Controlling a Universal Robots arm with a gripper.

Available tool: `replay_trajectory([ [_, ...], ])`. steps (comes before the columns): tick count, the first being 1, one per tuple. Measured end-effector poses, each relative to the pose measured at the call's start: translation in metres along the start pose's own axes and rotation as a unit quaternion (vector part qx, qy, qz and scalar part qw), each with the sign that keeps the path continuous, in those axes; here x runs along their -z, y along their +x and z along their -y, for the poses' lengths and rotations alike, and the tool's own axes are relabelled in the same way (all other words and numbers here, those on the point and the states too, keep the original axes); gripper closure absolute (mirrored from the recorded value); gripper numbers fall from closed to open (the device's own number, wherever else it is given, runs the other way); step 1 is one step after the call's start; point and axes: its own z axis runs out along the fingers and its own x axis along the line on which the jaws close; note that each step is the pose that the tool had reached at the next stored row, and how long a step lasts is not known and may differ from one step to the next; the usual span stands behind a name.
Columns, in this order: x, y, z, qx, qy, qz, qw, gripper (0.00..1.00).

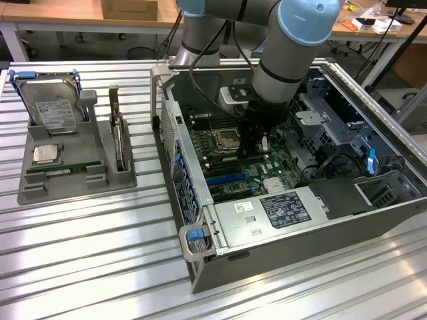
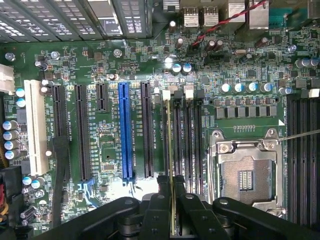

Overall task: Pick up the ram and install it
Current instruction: 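Insert the ram into the slot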

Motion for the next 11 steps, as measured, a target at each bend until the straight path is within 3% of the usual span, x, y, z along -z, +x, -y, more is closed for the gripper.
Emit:
replay_trajectory([
  [11, -0.0019, 0.0007, 0.0001, 0.000, 0.0000, -0.0002, 1.0000, 0.86],
])
